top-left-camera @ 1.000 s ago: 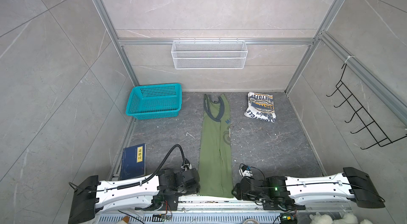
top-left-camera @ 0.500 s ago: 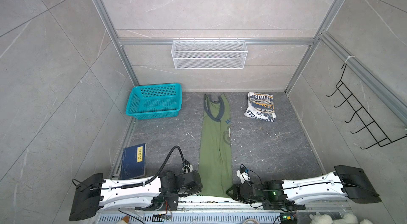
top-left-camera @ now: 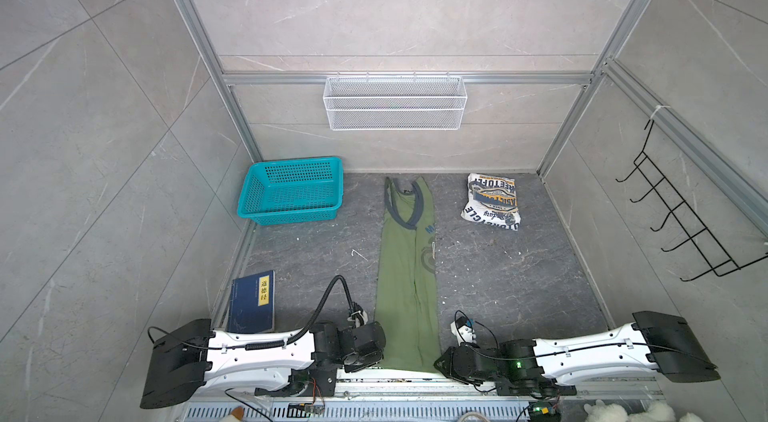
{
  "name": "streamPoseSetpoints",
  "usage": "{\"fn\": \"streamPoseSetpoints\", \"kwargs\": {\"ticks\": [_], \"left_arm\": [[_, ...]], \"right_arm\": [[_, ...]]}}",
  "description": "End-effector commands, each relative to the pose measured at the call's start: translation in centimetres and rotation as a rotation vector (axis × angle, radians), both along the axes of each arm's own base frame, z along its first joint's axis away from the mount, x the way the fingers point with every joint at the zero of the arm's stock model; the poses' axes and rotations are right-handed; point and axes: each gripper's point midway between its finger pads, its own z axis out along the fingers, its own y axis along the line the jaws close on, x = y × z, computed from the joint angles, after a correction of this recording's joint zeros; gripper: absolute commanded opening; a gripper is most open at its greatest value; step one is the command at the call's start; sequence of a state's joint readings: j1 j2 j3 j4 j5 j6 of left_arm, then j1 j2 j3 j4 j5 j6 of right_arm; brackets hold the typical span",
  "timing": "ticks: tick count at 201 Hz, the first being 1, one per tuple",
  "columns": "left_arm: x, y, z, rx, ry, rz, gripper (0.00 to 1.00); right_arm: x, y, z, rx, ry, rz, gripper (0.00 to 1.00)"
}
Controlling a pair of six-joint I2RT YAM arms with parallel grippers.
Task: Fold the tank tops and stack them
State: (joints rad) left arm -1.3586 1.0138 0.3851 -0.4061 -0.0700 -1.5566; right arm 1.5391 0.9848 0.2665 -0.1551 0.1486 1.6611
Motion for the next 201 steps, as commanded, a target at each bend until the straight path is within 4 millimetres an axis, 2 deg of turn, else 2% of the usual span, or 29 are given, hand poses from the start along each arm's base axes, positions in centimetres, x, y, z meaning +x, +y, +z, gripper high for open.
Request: {"fn": "streamPoseSetpoints", "kwargs": {"ticks": [1,40,66,77,87,103,133,164,185,201], "left_arm": [[0.4,0.2,1.4,0.023,-0.018,0.021,0.1],[1.5,0.4,3.9,0.037,-0.081,0.03,0.09],[1.9,0.2,4.4,0.03,-0.097,0.033,0.08],[2.0,0.3,4.2,0.038,-0.093,0.039,0.09],[1.9,0.3,3.9,0.043,-0.087,0.038,0.09],[1.7,0.3,3.2,0.048,-0.073,0.037,0.09],[1.3,-0.2,2.3,0.046,-0.049,0.022,0.09],[1.2,-0.6,1.9,0.06,-0.038,0.003,0.09],[1.4,-0.7,2.2,0.068,-0.044,-0.011,0.09],[1.9,-1.0,2.7,0.056,-0.057,-0.01,0.09]], "right_arm": [[0.6,-1.7,-0.2,-0.075,-0.043,-0.011,0.17],[1.4,-1.5,1.3,-0.028,-0.086,-0.032,0.12],[1.8,-1.1,2.1,-0.007,-0.106,-0.042,0.11],[1.7,-1.2,2.0,-0.01,-0.096,-0.051,0.18],[1.6,-1.2,1.7,-0.013,-0.084,-0.055,0.32],[1.3,-0.6,1.4,0.012,-0.07,-0.039,0.42],[0.2,0.8,0.0,0.07,0.0,-0.022,0.46],[-0.2,1.1,-0.7,0.062,0.028,-0.015,0.41],[-0.1,1.3,-0.4,0.063,0.016,-0.01,0.23],[0.3,1.1,0.6,0.045,-0.017,-0.002,0.17]]}}
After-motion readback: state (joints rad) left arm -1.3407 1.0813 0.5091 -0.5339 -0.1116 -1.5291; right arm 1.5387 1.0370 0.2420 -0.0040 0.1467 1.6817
